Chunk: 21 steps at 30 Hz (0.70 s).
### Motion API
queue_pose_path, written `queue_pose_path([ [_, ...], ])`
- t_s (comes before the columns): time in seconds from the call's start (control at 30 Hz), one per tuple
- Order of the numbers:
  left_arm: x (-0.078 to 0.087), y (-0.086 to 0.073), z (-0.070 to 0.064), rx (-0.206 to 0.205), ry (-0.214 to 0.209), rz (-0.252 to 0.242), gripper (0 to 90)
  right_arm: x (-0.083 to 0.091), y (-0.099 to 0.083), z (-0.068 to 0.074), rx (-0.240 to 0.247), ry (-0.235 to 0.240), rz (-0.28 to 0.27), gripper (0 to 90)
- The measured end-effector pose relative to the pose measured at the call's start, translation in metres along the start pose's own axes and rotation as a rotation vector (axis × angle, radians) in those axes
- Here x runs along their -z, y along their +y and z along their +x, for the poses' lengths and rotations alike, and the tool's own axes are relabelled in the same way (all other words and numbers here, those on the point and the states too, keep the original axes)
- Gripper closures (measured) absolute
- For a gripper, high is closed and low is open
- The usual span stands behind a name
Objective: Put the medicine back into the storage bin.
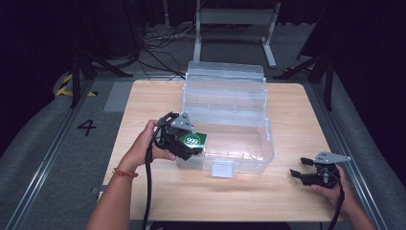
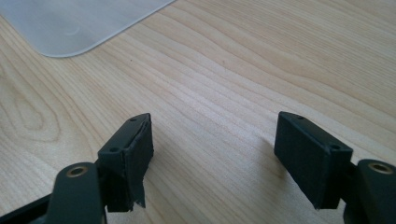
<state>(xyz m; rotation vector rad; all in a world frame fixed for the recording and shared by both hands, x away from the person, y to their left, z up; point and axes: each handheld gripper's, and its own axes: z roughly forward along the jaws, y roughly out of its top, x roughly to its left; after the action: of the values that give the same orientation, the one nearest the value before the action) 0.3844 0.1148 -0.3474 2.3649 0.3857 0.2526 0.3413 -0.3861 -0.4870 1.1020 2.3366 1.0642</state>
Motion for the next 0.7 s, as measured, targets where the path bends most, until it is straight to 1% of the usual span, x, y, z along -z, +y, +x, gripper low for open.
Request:
queue_pose_path([
  [0.03,0.000,-0.001,-0.005,-0.021,-0.003,0.018,15.4,0.000,0.000,0.000,-0.001,0.000,0.001,28.9],
  [0.1,-0.001,-0.002,-0.016,-0.048,0.031,0.059,15.4,0.000,0.000,0.000,0.000,0.000,0.000,28.9],
  [0.17,0.000,-0.004,-0.023,-0.052,0.021,0.049,15.4,0.000,0.000,0.000,0.000,0.001,0.000,28.9],
  [0.2,0.000,-0.005,-0.025,-0.052,0.023,0.046,15.7,0.000,0.000,0.000,0.001,0.002,0.000,28.9],
  [0.23,-0.002,-0.007,-0.029,-0.049,0.016,0.054,17.4,0.000,0.000,0.000,0.001,0.001,0.000,28.9],
  [0.3,-0.005,-0.009,-0.034,-0.051,0.003,0.071,16.0,0.000,0.000,0.000,0.002,0.001,0.000,28.9],
  [0.33,-0.006,-0.010,-0.036,-0.066,-0.002,0.073,17.4,0.000,0.000,0.000,0.002,0.002,0.000,28.9],
  [0.4,-0.010,-0.014,-0.041,-0.067,0.009,0.080,19.9,0.000,0.000,-0.001,0.004,0.003,0.001,28.8],
  [0.43,-0.011,-0.017,-0.041,-0.066,-0.012,0.073,19.5,0.000,0.000,-0.001,0.003,0.002,0.001,28.8],
  [0.47,-0.011,-0.020,-0.041,-0.062,-0.053,0.066,21.4,0.000,0.000,-0.001,0.003,-0.002,0.000,28.6],
  [0.5,-0.013,-0.024,-0.042,-0.054,-0.075,0.057,27.1,0.000,0.000,-0.001,0.001,-0.004,0.001,28.7],
  [0.53,-0.013,-0.024,-0.042,-0.054,-0.075,0.057,26.8,0.000,0.000,-0.001,0.001,-0.004,0.001,28.7],
  [0.57,-0.015,-0.026,-0.042,-0.062,-0.052,0.073,27.2,0.000,0.001,-0.001,-0.005,-0.009,0.001,29.7],
  [0.6,-0.015,-0.026,-0.042,-0.062,-0.052,0.073,27.6,0.000,0.001,-0.001,-0.005,-0.009,0.001,29.7],
  [0.63,-0.017,-0.028,-0.043,-0.049,-0.037,0.087,27.6,0.000,0.001,-0.001,-0.003,-0.010,0.003,30.9],
  [0.67,-0.019,-0.029,-0.041,-0.043,-0.022,0.103,30.0,0.000,0.002,-0.002,-0.004,-0.010,0.007,32.9],
  [0.7,-0.020,-0.030,-0.040,-0.046,-0.010,0.111,31.6,-0.001,0.004,-0.002,-0.005,-0.007,0.010,33.2],
])
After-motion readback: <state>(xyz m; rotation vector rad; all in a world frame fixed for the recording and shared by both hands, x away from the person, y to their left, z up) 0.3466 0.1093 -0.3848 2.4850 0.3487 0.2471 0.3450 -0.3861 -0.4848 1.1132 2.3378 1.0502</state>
